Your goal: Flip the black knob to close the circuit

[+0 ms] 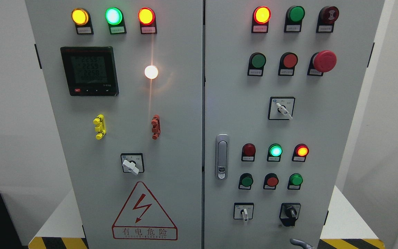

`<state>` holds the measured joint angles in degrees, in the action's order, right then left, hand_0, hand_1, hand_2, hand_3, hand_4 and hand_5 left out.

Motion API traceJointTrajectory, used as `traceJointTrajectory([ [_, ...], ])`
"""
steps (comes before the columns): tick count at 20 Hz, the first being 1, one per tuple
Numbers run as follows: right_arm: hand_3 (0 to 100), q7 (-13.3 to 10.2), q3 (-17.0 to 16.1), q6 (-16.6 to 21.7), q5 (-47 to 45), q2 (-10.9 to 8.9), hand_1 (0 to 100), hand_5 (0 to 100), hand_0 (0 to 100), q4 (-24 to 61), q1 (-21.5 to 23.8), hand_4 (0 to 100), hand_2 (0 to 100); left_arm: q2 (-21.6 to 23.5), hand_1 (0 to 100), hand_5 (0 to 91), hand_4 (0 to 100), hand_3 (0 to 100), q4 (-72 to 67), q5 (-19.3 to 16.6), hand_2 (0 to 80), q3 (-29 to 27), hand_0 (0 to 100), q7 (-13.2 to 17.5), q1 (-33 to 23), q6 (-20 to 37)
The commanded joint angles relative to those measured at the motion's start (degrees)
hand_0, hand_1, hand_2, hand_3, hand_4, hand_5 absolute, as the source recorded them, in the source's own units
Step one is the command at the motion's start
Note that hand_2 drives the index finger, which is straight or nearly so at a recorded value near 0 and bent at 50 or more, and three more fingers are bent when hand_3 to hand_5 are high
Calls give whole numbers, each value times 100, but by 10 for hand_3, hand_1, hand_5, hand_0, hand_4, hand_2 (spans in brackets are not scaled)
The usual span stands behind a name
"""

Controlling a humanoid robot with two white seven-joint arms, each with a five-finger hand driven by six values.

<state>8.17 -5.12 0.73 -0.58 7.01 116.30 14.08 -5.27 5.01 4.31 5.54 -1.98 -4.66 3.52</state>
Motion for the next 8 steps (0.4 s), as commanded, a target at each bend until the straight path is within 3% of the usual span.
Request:
traceJointTrajectory([
  [1, 0, 149, 55, 576, -1540, -95, 53, 0, 0, 359, 990, 0, 0, 0, 556, 0, 0, 0, 0, 0, 0, 0, 120, -4, 0, 0],
  [3, 0, 289, 46, 735, -1585, -95, 40, 0, 0, 359, 1140, 0, 0, 0, 556, 0, 0, 0, 0, 0, 0, 0, 120, -4, 0, 0],
  [8, 0, 334, 46, 938, -1665, -104, 8, 0, 0, 367, 1255, 0, 0, 0, 556, 0, 0, 0, 0, 0, 0, 0, 120, -4, 0, 0],
])
